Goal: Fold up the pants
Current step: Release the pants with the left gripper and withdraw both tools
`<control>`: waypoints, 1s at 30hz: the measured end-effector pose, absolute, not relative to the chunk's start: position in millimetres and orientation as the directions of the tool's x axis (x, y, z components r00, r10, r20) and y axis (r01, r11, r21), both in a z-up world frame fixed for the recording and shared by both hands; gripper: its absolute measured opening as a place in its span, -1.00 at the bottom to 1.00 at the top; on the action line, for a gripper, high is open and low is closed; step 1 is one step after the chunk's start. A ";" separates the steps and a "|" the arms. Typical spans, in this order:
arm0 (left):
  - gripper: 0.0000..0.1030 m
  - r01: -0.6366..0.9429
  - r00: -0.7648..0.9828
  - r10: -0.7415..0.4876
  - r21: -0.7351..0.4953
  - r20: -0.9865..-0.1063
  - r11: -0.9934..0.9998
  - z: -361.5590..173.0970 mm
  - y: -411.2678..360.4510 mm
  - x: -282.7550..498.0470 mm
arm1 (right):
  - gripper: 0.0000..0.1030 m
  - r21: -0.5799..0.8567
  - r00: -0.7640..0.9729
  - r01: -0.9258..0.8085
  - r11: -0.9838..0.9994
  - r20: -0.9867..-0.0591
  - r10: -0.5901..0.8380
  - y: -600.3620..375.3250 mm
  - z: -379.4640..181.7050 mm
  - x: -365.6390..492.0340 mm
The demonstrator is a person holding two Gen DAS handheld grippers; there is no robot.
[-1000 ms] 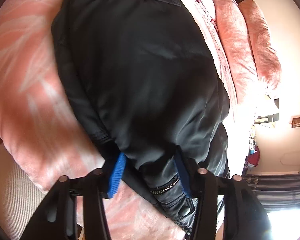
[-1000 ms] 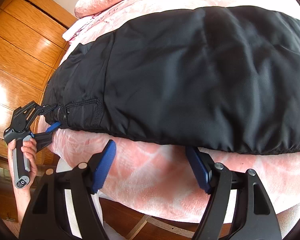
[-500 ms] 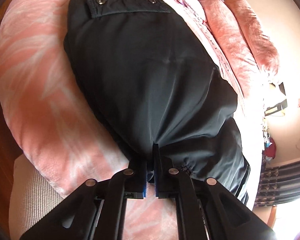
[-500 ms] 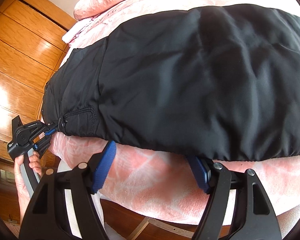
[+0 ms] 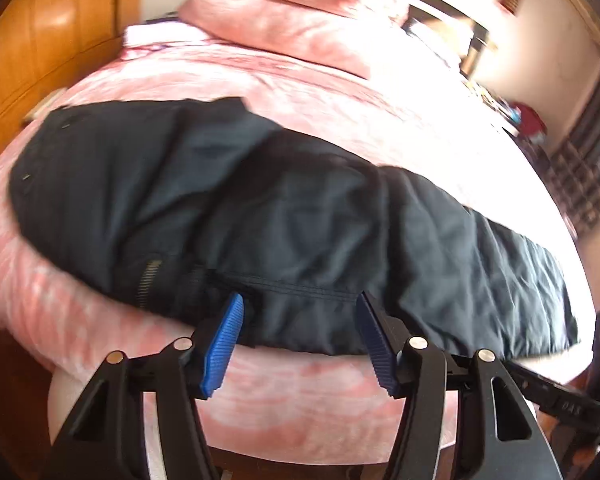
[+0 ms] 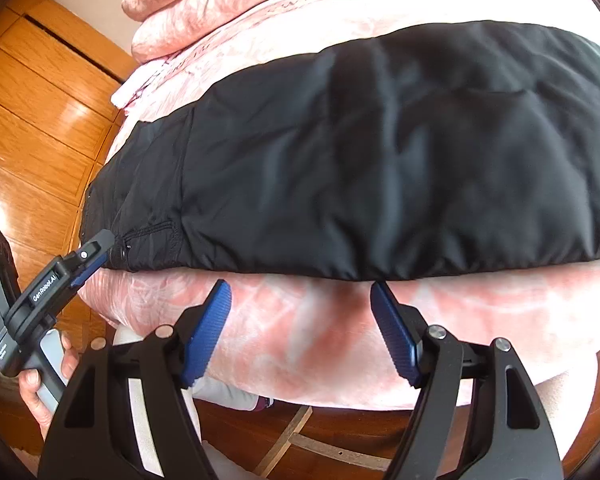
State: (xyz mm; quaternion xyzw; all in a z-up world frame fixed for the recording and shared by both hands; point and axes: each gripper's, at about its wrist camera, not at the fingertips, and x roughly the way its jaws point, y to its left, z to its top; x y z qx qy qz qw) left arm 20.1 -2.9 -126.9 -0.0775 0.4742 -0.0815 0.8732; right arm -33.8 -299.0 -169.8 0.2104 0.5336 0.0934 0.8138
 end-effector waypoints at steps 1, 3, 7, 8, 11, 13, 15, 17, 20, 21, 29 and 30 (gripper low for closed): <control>0.17 0.111 0.518 -0.243 -0.217 -0.820 0.970 -128.9 -15.5 24.0 | 0.42 0.444 0.426 0.093 0.891 -0.827 0.367 -309.0 -166.9 -38.1; 0.36 0.151 0.489 -0.251 -0.202 -0.836 0.968 -135.2 -34.9 33.6 | 0.45 0.448 0.453 0.146 0.882 -0.823 0.342 -330.3 -162.6 -46.5; 0.62 0.187 0.471 -0.205 -0.130 -0.858 0.974 -150.6 -56.5 42.0 | 0.45 0.435 0.502 0.249 0.865 -0.822 0.269 -369.5 -159.3 -60.0; 0.73 0.193 0.466 -0.188 -0.108 -0.865 0.975 -155.2 -59.6 43.5 | 0.45 0.429 0.502 0.269 0.862 -0.826 0.255 -376.2 -160.8 -60.8; 0.81 0.203 0.461 -0.151 -0.062 -0.874 0.977 -166.5 -66.2 40.8 | 0.45 0.414 0.486 0.312 0.855 -0.843 0.230 -390.6 -170.6 -58.7; 0.86 0.213 0.472 -0.139 -0.041 -0.871 0.976 -168.3 -68.3 36.3 | 0.45 0.421 0.486 0.306 0.854 -0.840 0.240 -395.9 -174.2 -59.7; 0.88 0.214 0.475 -0.133 -0.033 -0.870 0.976 -169.1 -76.7 36.9 | 0.45 0.429 0.494 0.300 0.852 -0.834 0.245 -404.1 -174.3 -64.5; 0.88 0.208 0.469 -0.148 -0.054 -0.871 0.977 -167.4 -77.3 35.9 | 0.45 0.436 0.514 0.318 0.842 -0.825 0.234 -419.2 -172.2 -74.0; 0.88 0.196 0.455 -0.197 -0.117 -0.869 0.973 -162.6 -78.8 31.2 | 0.45 0.453 0.550 0.372 0.810 -0.811 0.201 -450.4 -170.8 -91.0; 0.88 0.196 0.453 -0.210 -0.134 -0.866 0.972 -160.2 -80.7 29.8 | 0.45 0.455 0.556 0.394 0.799 -0.810 0.187 -458.9 -171.5 -93.3; 0.88 0.271 0.463 -0.199 -0.076 -0.864 0.960 -154.4 -113.5 30.0 | 0.45 0.547 0.616 0.443 0.711 -0.761 0.201 -513.0 -188.2 -108.7; 0.88 0.277 0.456 -0.194 -0.069 -0.868 0.958 -157.1 -115.7 30.9 | 0.44 0.559 0.626 0.440 0.703 -0.752 0.206 -517.3 -190.0 -108.1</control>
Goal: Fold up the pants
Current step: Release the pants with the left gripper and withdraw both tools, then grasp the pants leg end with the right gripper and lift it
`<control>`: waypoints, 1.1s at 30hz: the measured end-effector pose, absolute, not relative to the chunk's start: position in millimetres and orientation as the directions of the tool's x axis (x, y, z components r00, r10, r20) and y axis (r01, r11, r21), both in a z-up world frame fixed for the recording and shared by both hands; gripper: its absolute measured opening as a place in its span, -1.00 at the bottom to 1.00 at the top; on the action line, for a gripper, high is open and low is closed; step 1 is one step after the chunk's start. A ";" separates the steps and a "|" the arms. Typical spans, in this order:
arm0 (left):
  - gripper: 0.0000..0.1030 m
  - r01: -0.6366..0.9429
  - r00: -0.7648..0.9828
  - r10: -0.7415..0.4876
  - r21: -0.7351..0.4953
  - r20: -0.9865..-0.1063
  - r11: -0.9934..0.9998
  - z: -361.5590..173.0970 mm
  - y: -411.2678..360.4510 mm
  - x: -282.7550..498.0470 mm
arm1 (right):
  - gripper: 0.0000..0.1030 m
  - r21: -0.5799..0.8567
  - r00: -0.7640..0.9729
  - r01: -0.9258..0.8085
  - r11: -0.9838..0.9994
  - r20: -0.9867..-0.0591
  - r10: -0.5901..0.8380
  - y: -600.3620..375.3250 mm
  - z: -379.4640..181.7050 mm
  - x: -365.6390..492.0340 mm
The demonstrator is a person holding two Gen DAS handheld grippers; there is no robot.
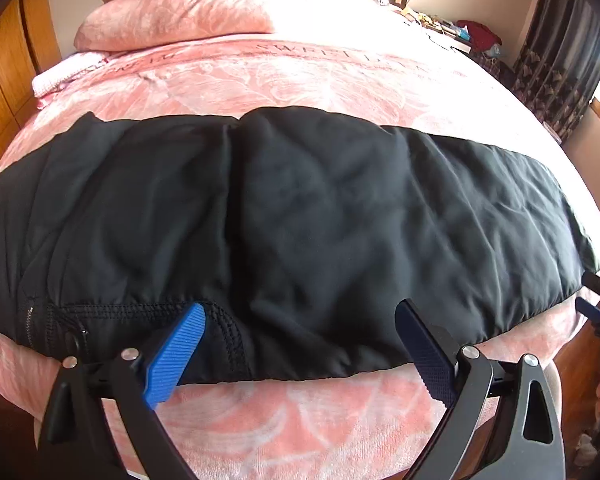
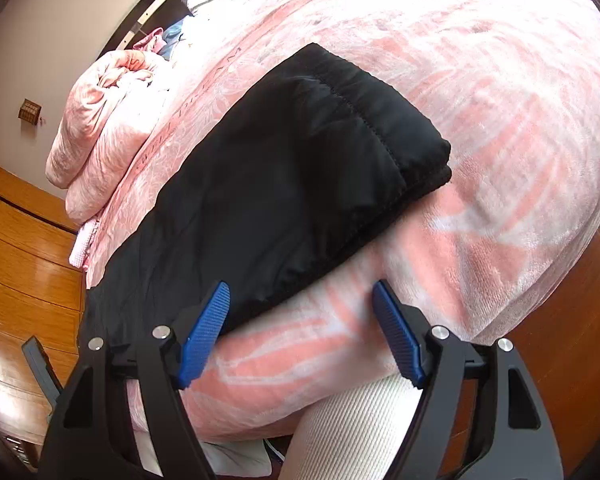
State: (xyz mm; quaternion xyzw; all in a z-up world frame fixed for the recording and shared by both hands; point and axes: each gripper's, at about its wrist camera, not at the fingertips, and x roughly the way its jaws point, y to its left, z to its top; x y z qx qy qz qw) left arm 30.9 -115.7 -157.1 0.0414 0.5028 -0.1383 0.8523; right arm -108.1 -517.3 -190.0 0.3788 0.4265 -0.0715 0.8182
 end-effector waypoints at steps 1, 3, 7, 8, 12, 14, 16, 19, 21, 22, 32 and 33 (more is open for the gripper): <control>0.88 0.277 0.448 -0.188 -0.064 -0.874 0.959 -160.2 -118.0 31.9 | 0.44 0.567 0.635 0.435 0.699 -0.744 0.208 -520.1 -191.6 -106.5; 0.88 0.271 0.439 -0.182 -0.063 -0.880 0.961 -165.1 -118.8 33.7 | 0.45 0.570 0.642 0.432 0.699 -0.739 0.206 -523.3 -195.3 -101.8; 0.88 0.263 0.452 -0.157 -0.036 -0.878 0.964 -168.6 -122.4 39.3 | 0.46 0.561 0.668 0.414 0.717 -0.722 0.179 -525.3 -199.8 -87.9; 0.88 0.257 0.453 -0.150 -0.032 -0.879 0.966 -169.2 -123.1 41.2 | 0.45 0.557 0.674 0.412 0.721 -0.719 0.170 -524.3 -200.0 -82.3; 0.88 0.224 0.446 -0.143 -0.045 -0.883 0.974 -170.5 -121.9 47.8 | -0.34 0.571 0.699 0.419 0.706 -0.699 0.150 -529.6 -200.2 -72.2; 0.88 0.222 0.446 -0.147 -0.050 -0.883 0.974 -170.7 -121.0 48.9 | -0.69 0.628 0.730 0.395 0.670 -0.658 0.187 -536.7 -196.8 -75.4; 0.90 0.230 0.446 -0.142 -0.040 -0.884 0.972 -171.7 -122.6 49.1 | -0.78 0.645 0.740 0.378 0.664 -0.642 0.202 -538.5 -189.6 -76.7; 0.90 0.234 0.443 -0.146 -0.044 -0.885 0.971 -170.6 -124.3 51.8 | -0.86 0.660 0.779 0.331 0.675 -0.595 0.200 -538.0 -163.3 -82.8; 0.90 0.233 0.442 -0.185 -0.087 -0.878 0.969 -164.1 -125.2 50.8 | -0.88 0.695 0.812 0.299 0.653 -0.545 0.209 -542.4 -144.1 -83.9; 0.90 0.231 0.450 -0.208 -0.112 -0.869 0.967 -159.0 -124.9 50.2 | -0.88 0.685 0.819 0.297 0.665 -0.541 0.192 -544.6 -135.2 -83.2; 0.93 0.253 0.433 -0.170 -0.061 -0.885 0.966 -179.1 -132.0 55.4 | -0.87 0.471 0.616 0.535 0.701 -0.786 0.058 -551.9 -187.2 -72.4; 0.93 0.252 0.423 -0.189 -0.085 -0.887 0.964 -177.0 -128.9 56.8 | -0.87 0.478 0.625 0.533 0.698 -0.779 0.056 -551.4 -183.4 -73.9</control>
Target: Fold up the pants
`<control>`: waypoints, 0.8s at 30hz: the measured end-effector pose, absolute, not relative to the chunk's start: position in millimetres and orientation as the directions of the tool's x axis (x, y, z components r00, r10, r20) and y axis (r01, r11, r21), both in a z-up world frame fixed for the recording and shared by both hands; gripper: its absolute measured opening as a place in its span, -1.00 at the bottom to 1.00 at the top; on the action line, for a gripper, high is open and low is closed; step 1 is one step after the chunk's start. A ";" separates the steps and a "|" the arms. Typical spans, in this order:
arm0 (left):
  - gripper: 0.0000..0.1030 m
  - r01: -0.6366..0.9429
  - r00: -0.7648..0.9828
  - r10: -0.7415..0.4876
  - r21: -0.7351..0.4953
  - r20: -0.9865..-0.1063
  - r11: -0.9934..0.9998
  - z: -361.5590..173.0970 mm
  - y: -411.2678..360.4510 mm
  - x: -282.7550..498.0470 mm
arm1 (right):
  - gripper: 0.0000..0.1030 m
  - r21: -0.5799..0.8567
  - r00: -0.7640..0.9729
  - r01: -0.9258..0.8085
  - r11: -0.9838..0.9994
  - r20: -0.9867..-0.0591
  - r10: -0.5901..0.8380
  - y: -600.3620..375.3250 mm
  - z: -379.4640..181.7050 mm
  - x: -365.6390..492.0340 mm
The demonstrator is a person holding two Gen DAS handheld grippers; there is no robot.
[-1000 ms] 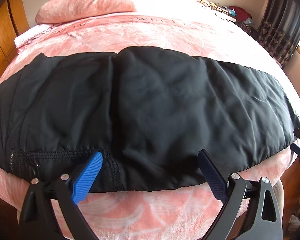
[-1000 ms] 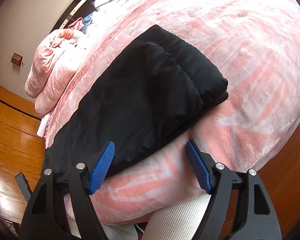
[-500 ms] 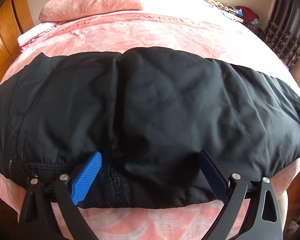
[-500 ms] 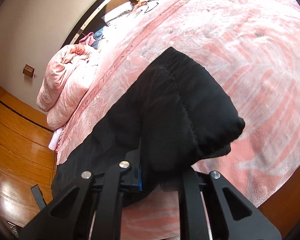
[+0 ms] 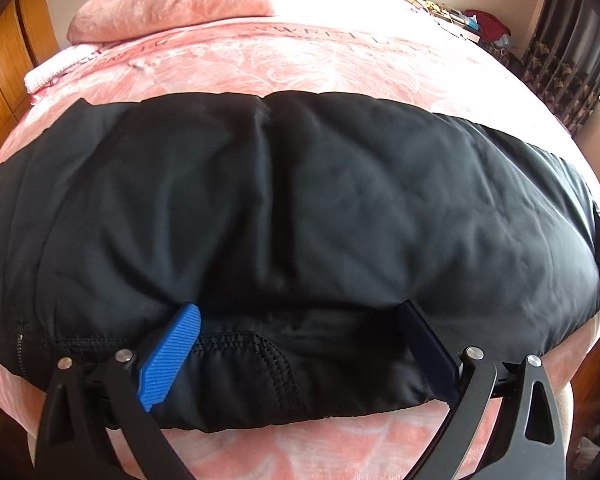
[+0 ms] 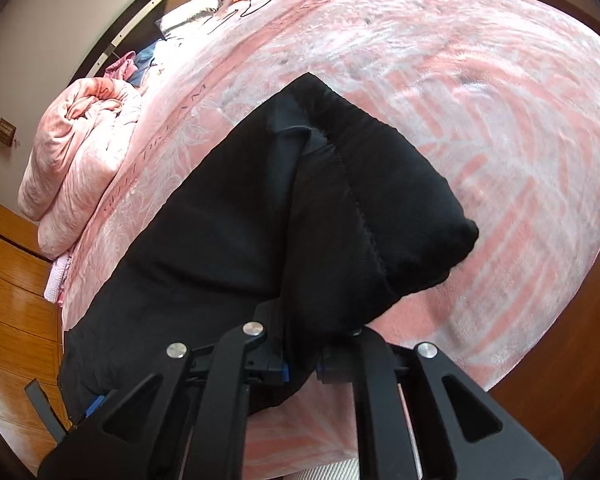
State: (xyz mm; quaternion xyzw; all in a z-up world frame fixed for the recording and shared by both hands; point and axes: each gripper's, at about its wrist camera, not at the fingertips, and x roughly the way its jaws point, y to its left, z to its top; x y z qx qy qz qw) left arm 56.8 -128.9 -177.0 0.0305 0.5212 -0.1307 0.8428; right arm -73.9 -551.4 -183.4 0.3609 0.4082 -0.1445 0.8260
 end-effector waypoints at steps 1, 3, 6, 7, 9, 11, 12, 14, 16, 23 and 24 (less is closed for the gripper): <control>0.92 0.248 0.414 -0.214 -0.116 -0.885 0.962 -173.3 -124.6 58.2 | -0.87 0.483 0.638 0.527 0.699 -0.769 0.050 -549.9 -176.5 -74.6; 0.91 0.218 0.417 -0.254 -0.175 -0.873 0.960 -162.7 -111.0 59.0 | -0.87 0.458 0.661 0.497 0.737 -0.750 0.020 -539.4 -153.9 -74.3; 0.91 0.170 0.461 -0.239 -0.179 -0.855 0.969 -146.5 -87.7 56.4 | -0.87 0.390 0.713 0.416 0.822 -0.701 -0.028 -507.9 -110.1 -67.2; 0.91 0.157 0.474 -0.229 -0.174 -0.850 0.972 -141.9 -79.1 55.3 | -0.87 0.367 0.734 0.377 0.850 -0.679 -0.032 -492.3 -96.3 -64.1; 0.91 0.131 0.489 -0.214 -0.171 -0.846 0.977 -136.0 -62.4 54.5 | -0.85 0.317 0.763 0.304 0.898 -0.645 -0.030 -460.8 -72.2 -55.4; 0.91 0.104 0.495 -0.209 -0.182 -0.843 0.978 -132.6 -45.7 54.2 | -0.81 0.253 0.785 0.226 0.941 -0.619 -0.023 -421.8 -55.8 -46.3; 0.91 0.090 0.498 -0.209 -0.189 -0.841 0.978 -131.5 -37.3 54.2 | -0.80 0.224 0.794 0.188 0.956 -0.608 -0.014 -402.6 -50.0 -41.5; 0.91 0.065 0.505 -0.202 -0.196 -0.839 0.978 -130.2 -21.7 54.3 | -0.75 0.189 0.807 0.093 0.978 -0.590 0.038 -363.8 -43.3 -32.0; 0.91 0.040 0.512 -0.182 -0.189 -0.840 0.981 -129.2 -8.0 54.6 | -0.74 0.172 0.801 -0.009 0.985 -0.589 0.110 -326.7 -44.3 -23.1; 0.92 -0.070 0.543 -0.131 -0.200 -0.830 0.977 -122.9 49.5 58.1 | -0.75 0.186 0.673 -0.195 0.963 -0.689 0.269 -236.5 -86.1 11.9; 0.92 -0.085 0.546 -0.124 -0.202 -0.829 0.976 -122.6 57.6 58.7 | -0.75 0.174 0.658 -0.206 0.963 -0.704 0.268 -226.3 -93.3 14.7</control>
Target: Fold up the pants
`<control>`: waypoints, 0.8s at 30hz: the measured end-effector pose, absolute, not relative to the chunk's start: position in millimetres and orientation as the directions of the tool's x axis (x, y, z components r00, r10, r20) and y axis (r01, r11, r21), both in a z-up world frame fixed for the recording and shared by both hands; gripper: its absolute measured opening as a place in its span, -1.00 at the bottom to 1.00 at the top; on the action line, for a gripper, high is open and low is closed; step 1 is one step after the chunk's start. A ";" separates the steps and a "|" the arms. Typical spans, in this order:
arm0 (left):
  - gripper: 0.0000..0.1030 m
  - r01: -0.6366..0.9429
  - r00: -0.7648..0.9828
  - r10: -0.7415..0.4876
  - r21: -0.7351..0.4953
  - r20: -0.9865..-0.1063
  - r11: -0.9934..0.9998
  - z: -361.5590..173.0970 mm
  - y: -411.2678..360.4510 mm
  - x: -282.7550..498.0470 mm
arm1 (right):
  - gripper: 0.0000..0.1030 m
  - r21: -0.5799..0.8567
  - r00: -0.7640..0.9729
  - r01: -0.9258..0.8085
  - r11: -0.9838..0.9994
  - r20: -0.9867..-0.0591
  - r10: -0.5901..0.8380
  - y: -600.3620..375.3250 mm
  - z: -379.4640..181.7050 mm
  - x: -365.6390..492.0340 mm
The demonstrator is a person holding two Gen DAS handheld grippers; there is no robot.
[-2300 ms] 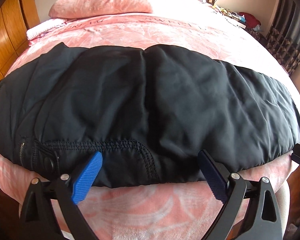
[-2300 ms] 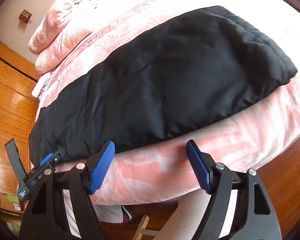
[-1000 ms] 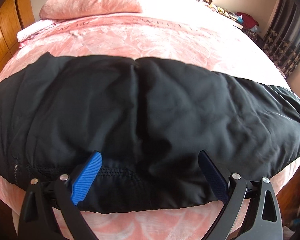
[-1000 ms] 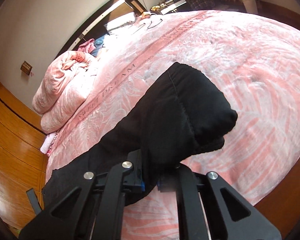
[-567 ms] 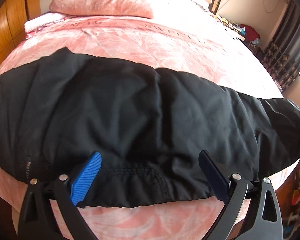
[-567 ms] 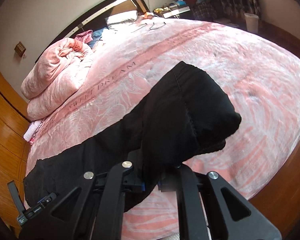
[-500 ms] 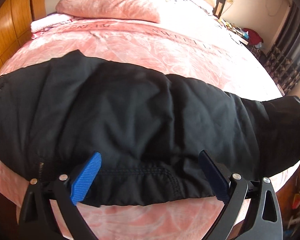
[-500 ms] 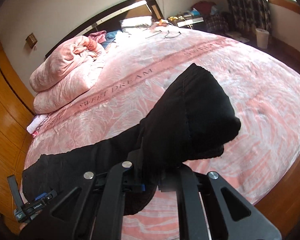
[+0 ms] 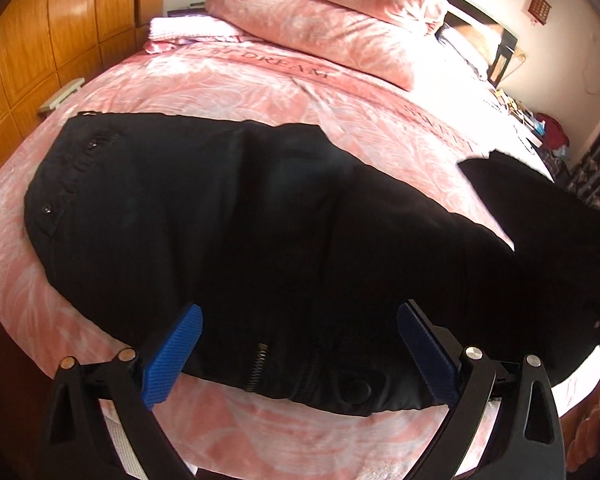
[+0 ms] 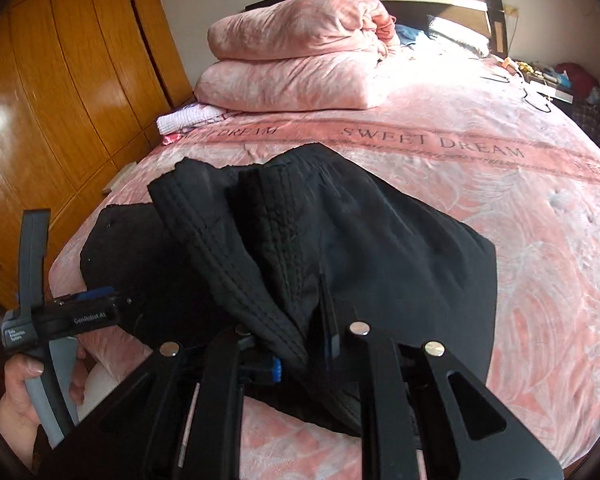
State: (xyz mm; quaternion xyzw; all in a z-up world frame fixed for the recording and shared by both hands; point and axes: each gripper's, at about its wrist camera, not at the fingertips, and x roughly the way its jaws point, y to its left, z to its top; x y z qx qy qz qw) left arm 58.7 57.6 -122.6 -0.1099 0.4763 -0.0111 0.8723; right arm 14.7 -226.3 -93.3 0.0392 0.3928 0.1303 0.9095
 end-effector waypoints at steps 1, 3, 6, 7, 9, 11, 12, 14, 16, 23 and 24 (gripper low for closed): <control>0.92 -0.101 0.548 -0.116 -0.203 -0.829 0.974 -122.3 64.7 58.8 | -0.75 0.158 0.645 -0.216 0.964 -0.718 0.262 -216.0 -99.8 15.3; 0.92 -0.124 0.549 -0.107 -0.208 -0.829 0.970 -122.2 76.2 58.8 | -0.75 0.140 0.623 -0.237 0.961 -0.738 0.261 -201.0 -111.4 16.6; 0.92 -0.148 0.546 -0.104 -0.218 -0.831 0.965 -124.8 88.9 61.1 | -0.65 0.115 0.572 -0.276 0.954 -0.778 0.259 -177.9 -128.9 18.3; 0.92 -0.153 0.545 -0.103 -0.220 -0.832 0.964 -125.8 91.2 62.1 | -0.55 0.092 0.554 -0.297 0.951 -0.794 0.250 -170.7 -135.6 17.1; 0.92 -0.161 0.544 -0.101 -0.222 -0.833 0.961 -127.1 94.4 63.2 | -0.28 0.040 0.531 -0.334 0.942 -0.818 0.223 -158.9 -144.8 13.3; 0.92 -0.164 0.538 -0.105 -0.226 -0.836 0.960 -128.9 94.4 63.8 | 0.24 0.055 0.504 -0.370 0.927 -0.827 0.250 -151.1 -148.0 5.1; 0.92 -0.163 0.536 -0.106 -0.226 -0.838 0.960 -129.8 94.2 63.6 | 0.34 0.080 0.495 -0.384 0.920 -0.823 0.278 -149.9 -145.9 1.5; 0.92 -0.161 0.532 -0.108 -0.226 -0.840 0.961 -131.0 94.2 62.1 | 0.37 0.131 0.485 -0.402 0.906 -0.809 0.332 -151.0 -139.3 -4.3; 0.92 -0.161 0.531 -0.114 -0.232 -0.840 0.959 -132.2 94.0 61.7 | 0.37 0.149 0.493 -0.394 0.907 -0.798 0.345 -153.0 -131.9 -4.7; 0.92 -0.177 0.523 -0.125 -0.251 -0.843 0.952 -136.0 98.2 61.3 | 0.34 0.113 0.498 -0.402 0.909 -0.806 0.320 -137.7 -129.5 3.9; 0.92 -0.179 0.520 -0.123 -0.249 -0.845 0.952 -136.3 98.7 61.6 | 0.31 0.106 0.490 -0.405 0.908 -0.814 0.313 -134.0 -133.4 5.7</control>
